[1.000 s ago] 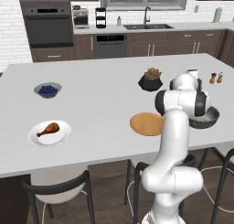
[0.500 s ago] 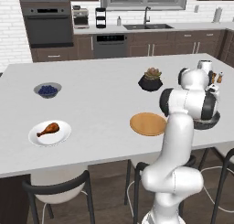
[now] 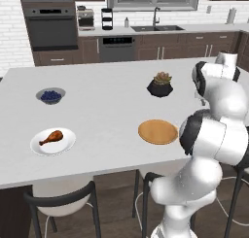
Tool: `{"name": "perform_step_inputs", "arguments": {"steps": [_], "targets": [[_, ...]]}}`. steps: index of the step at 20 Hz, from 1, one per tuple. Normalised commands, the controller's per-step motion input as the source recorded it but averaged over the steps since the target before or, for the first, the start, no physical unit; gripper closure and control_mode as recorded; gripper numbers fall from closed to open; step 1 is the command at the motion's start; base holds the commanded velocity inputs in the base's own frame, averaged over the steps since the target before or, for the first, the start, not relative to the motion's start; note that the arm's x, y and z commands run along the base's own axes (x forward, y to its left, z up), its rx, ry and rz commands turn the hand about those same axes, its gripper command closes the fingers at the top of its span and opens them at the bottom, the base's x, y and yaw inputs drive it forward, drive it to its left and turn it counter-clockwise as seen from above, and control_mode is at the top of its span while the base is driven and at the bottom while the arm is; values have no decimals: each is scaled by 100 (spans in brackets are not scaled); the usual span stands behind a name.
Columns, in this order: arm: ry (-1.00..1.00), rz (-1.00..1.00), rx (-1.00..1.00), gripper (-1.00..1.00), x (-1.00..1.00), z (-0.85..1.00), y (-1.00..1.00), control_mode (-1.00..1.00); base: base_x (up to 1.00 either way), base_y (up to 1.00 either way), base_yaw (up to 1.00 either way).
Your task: Pick the chicken drumstick and onion from their plates and place them in the bowl. Then put the bowl in the fridge.
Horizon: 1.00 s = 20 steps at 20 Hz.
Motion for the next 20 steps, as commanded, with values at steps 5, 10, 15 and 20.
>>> {"name": "perform_step_inputs", "arguments": {"steps": [5,10,15,20], "targets": [[-23,19,-16,-100,-97,6,100,-100,0,0,0],[-60,18,-9,-100,-76,-2,95,-100,0,0,0],[-5,4,-1,-100,-9,-2,20,100,-30,80,17],[0,0,0,-100,0,0,0,100,-15,100,18]]}}
